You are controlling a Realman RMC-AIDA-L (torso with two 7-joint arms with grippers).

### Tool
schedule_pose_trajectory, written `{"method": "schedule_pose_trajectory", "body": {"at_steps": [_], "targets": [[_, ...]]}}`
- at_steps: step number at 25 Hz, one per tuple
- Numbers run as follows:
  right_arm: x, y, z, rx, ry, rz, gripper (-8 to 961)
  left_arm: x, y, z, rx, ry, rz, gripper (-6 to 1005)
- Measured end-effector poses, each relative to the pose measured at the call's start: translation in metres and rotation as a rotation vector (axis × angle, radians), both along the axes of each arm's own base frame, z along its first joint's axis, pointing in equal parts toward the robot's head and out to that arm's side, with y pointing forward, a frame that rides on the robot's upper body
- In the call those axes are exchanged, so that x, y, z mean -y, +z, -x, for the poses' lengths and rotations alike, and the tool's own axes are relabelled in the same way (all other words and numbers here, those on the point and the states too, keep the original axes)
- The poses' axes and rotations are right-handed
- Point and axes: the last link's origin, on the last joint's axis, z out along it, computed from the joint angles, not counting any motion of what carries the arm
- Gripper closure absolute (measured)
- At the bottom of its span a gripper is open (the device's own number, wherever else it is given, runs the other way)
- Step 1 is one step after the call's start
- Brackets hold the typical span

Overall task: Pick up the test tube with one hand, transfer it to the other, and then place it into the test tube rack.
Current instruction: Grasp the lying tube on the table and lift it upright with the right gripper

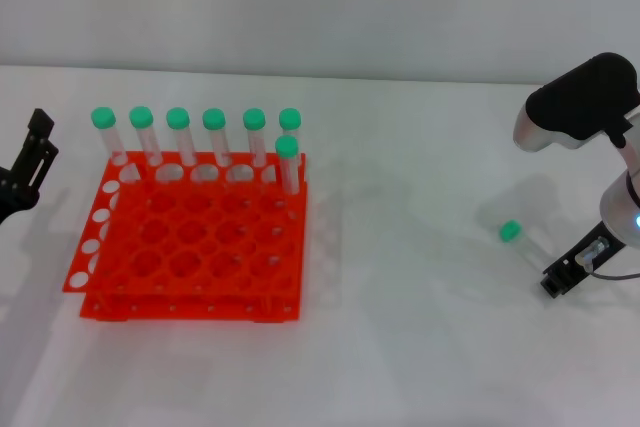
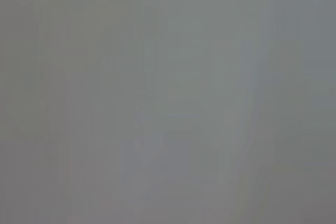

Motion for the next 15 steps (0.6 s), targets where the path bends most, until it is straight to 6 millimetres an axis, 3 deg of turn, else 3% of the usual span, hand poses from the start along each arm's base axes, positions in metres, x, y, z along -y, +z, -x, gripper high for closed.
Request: {"method": "schedule_pose_trajectory", "body": {"at_steps": [15], "targets": [[-0.0035, -0.0011, -0.0020, 0.031, -0.009, 0.010, 712, -0.0041, -0.0021, -0.0044, -0.019, -0.024, 0.023, 259]]}}
